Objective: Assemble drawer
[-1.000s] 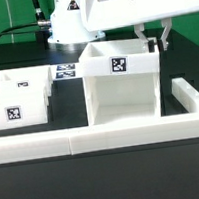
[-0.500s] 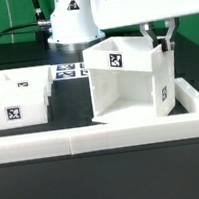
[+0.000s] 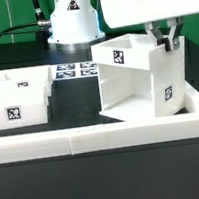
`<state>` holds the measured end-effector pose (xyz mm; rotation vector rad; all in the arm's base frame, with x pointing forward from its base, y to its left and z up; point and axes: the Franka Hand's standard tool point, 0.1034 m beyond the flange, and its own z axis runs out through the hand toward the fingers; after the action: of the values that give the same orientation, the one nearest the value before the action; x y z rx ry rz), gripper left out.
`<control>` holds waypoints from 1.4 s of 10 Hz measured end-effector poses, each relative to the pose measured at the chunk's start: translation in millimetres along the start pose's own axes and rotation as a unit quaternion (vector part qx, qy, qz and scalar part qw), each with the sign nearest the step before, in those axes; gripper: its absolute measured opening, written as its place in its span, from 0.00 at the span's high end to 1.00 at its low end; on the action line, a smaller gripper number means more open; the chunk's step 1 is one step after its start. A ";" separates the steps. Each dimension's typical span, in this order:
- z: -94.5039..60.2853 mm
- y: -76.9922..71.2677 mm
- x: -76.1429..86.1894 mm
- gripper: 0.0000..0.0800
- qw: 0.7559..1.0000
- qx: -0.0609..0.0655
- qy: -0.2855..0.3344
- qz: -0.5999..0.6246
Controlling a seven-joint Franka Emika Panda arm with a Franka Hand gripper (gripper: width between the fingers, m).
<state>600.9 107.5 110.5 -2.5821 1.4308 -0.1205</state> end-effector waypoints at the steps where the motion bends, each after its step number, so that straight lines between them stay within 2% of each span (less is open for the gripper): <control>1: 0.4 6.6 0.6 0.95 0.996 -0.003 -0.002 0.085; 3: -0.6 9.8 1.5 0.95 0.976 -0.003 -0.009 0.218; 4: -0.6 9.1 2.1 0.95 0.967 0.002 -0.012 0.253; 5: -0.8 8.6 1.3 0.95 0.960 0.003 -0.016 0.278; 7: -0.2 6.9 3.3 0.95 0.961 0.003 -0.017 0.274; 8: 1.0 0.5 7.6 0.95 0.962 0.002 -0.018 0.273; 13: 7.7 -39.3 33.9 0.95 0.961 0.017 -0.018 0.277; 14: 8.0 -40.0 34.5 0.95 0.961 0.016 -0.019 0.276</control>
Offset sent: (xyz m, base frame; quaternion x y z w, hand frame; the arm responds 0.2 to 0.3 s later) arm -0.0019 -0.0198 -0.0044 0.0144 0.0178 0.2557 0.9665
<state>653.8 100.0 110.0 -2.0476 2.0449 -0.0126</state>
